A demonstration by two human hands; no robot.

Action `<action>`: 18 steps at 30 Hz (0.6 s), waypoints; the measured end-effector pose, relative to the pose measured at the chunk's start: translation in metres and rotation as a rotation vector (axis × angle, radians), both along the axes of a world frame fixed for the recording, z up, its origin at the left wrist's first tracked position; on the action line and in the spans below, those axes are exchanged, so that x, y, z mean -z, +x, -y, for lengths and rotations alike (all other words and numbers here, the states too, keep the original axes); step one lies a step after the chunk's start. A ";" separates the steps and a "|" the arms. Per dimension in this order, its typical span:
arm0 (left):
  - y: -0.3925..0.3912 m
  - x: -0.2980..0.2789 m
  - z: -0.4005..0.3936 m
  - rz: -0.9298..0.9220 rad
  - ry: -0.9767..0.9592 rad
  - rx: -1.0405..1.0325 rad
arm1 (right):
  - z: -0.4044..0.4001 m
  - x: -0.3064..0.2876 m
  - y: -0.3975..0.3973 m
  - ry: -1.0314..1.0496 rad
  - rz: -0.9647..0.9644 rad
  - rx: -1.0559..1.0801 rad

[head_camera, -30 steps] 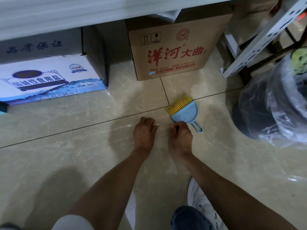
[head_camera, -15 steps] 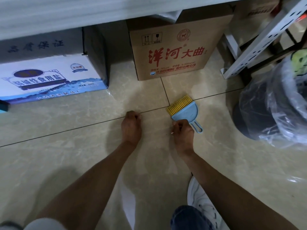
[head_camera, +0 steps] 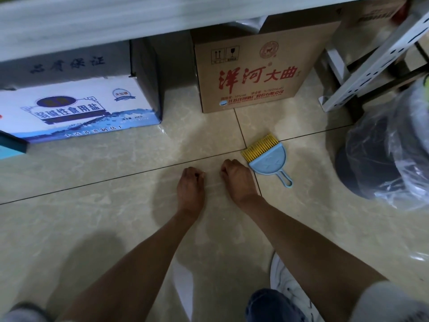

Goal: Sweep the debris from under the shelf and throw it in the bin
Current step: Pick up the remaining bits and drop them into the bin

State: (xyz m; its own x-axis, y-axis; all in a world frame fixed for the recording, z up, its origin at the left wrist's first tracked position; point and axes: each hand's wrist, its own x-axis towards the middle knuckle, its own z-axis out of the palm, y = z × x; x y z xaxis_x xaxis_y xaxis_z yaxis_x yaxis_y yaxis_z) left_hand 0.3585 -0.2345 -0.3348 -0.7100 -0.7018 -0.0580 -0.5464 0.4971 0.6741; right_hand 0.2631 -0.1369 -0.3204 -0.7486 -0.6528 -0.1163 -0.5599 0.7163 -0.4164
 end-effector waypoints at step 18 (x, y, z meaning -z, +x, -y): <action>-0.001 -0.016 -0.022 0.068 -0.067 0.152 | -0.051 0.007 0.006 0.116 -0.175 -0.033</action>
State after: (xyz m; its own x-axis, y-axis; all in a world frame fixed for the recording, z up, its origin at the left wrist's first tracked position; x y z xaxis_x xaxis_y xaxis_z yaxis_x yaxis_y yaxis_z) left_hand 0.3574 -0.2130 -0.3184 -0.8046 -0.5902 -0.0661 -0.5043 0.6202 0.6008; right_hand 0.2691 -0.0856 -0.3273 -0.7423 -0.6671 -0.0622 -0.6405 0.7338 -0.2263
